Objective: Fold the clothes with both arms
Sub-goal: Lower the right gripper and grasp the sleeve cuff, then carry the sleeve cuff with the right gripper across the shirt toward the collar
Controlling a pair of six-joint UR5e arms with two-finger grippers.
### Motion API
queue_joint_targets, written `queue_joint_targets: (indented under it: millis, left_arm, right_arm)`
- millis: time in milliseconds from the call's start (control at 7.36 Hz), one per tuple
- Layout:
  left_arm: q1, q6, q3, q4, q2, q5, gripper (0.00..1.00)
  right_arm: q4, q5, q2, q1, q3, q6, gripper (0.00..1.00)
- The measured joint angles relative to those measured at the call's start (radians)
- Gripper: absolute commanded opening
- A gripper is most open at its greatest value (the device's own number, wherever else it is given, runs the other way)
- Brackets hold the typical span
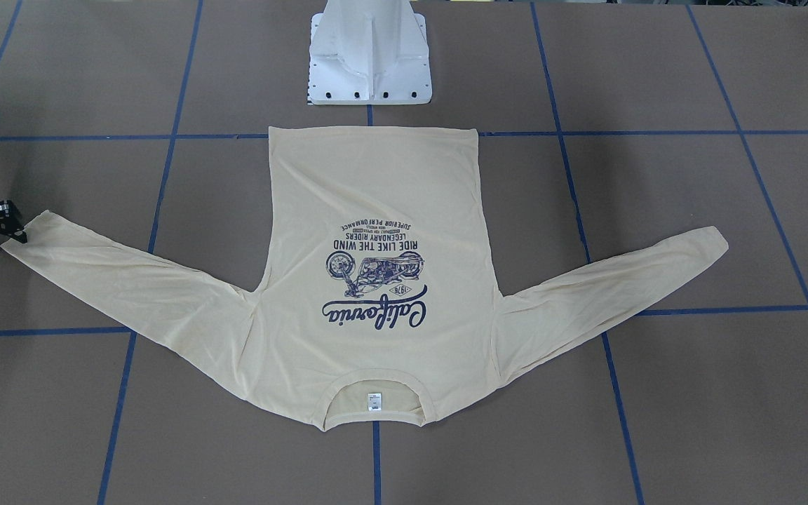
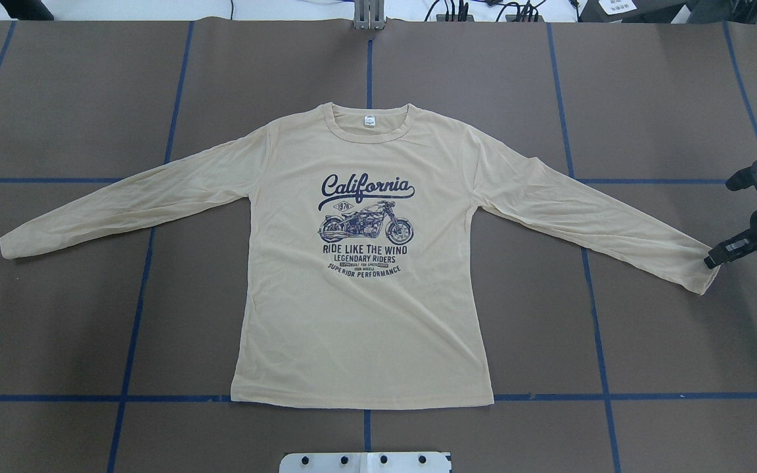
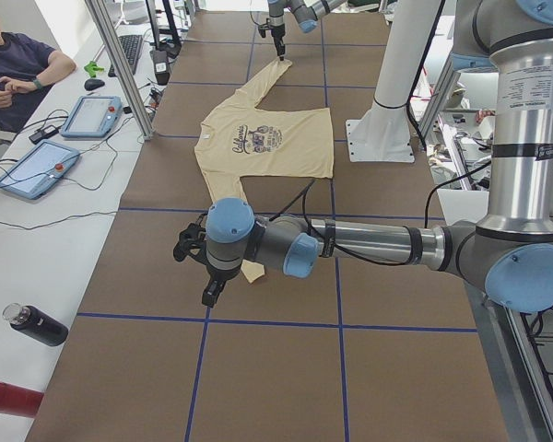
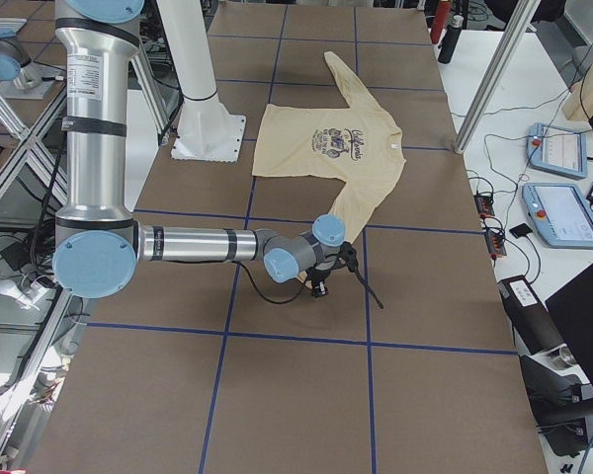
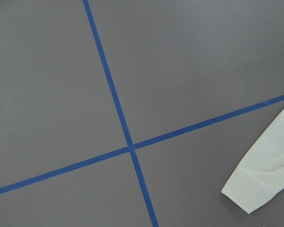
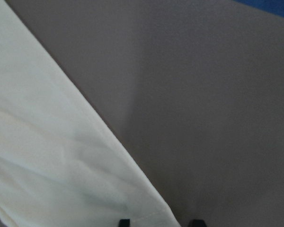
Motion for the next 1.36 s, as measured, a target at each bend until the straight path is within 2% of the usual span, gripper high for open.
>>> queue_joint_targets:
  millis: [272, 680, 951, 1223, 1359]
  left_arm:
    - [0.000, -0.001, 0.000, 0.000, 0.000, 0.000, 1.00]
    - [0.000, -0.001, 0.004, 0.001, 0.000, -0.022, 1.00]
    - [0.001, -0.001, 0.004, 0.002, 0.000, -0.027, 1.00]
    - [0.000, -0.001, 0.003, 0.003, -0.001, -0.029, 1.00]
    - [0.000, -0.001, 0.004, 0.004, -0.001, -0.029, 1.00]
  right_arm:
    - [0.001, 0.002, 0.001, 0.000, 0.001, 0.000, 0.00]
    - [0.007, 0.014, 0.003, 0.003, 0.008, 0.005, 0.00]
    - [0.008, 0.093, 0.015, 0.039, 0.026, 0.035, 0.00]
    - [0.010, 0.191, 0.030, 0.076, 0.106, 0.181, 0.00]
    - [0.011, 0.209, 0.055, 0.080, 0.153, 0.273, 0.00]
